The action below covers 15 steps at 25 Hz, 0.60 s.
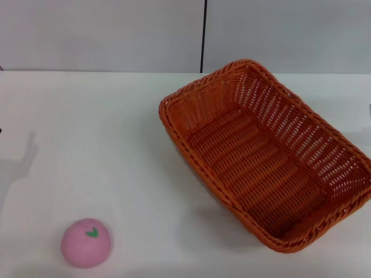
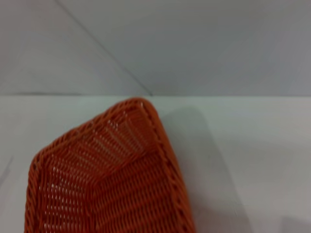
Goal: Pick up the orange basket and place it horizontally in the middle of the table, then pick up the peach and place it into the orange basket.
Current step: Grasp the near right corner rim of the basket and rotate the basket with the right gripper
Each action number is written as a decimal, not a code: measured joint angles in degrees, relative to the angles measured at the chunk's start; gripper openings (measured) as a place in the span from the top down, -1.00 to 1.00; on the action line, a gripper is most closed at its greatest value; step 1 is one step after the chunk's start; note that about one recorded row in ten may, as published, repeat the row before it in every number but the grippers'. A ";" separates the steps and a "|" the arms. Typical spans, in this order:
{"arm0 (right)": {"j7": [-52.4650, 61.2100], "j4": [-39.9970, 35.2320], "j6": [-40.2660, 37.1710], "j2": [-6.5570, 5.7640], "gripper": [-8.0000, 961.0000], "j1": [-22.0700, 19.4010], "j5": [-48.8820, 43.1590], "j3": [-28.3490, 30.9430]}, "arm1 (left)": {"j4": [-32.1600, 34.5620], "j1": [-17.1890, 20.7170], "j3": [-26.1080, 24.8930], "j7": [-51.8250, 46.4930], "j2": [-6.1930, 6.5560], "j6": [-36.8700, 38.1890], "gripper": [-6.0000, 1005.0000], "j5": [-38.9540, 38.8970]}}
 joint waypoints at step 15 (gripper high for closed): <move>1.21 11.28 15.68 3.80 -0.60 3.67 -0.21 -14.20 | 0.00 1.66 1.38 -0.17 -0.05 -2.84 -0.65 -0.01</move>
